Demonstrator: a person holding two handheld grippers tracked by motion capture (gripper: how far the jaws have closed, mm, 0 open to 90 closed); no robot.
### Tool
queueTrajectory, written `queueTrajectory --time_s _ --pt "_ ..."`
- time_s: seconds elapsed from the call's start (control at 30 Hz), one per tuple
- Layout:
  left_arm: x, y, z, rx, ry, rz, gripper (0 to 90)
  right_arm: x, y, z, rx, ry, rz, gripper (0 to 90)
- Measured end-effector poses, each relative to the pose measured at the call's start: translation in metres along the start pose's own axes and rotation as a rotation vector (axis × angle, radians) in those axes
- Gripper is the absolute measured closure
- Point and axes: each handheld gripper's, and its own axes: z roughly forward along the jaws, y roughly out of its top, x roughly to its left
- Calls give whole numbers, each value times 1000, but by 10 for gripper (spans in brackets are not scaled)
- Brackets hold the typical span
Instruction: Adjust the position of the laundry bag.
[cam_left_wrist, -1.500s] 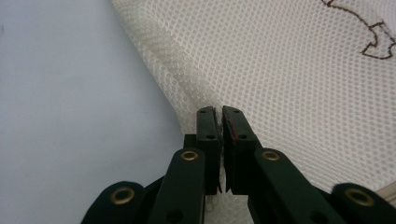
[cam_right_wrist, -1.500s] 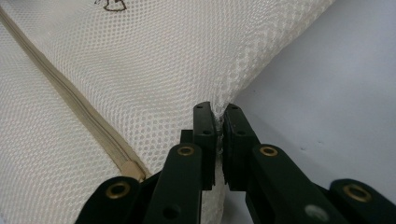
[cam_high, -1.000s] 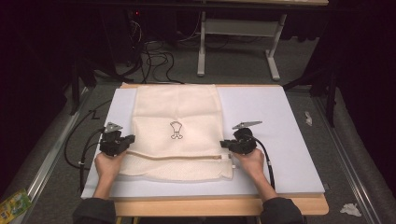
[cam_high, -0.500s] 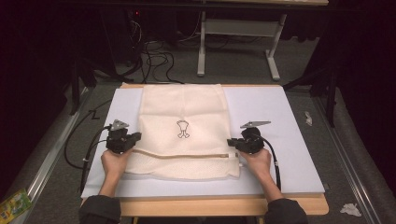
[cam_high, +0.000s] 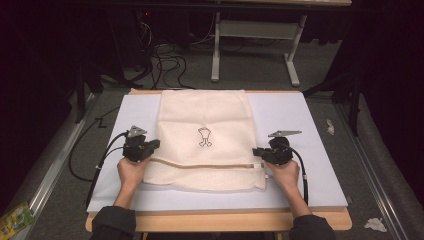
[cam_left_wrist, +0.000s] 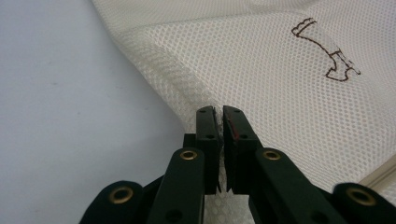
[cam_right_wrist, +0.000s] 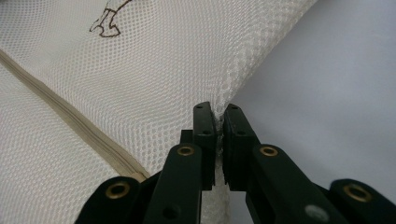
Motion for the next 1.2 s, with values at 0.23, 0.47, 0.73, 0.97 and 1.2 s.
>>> queueTrajectory --time_s 0.23,0.47,0.73,0.97,1.2 --pt "-11 7 7 -11 -20 17 855 -8 -3 -8 -14 -18 15 864" --pt "-22 10 18 -14 -39 26 854 -22 -10 -21 -32 -44 45 863" --pt "-31 15 26 -21 -51 35 853 -32 -15 -27 -44 -62 64 863" --pt "-35 15 34 -18 -65 14 852 -38 -19 -33 -53 -81 80 862" --pt "-42 15 40 -19 -57 18 839 -46 -27 -35 -48 -106 96 855"
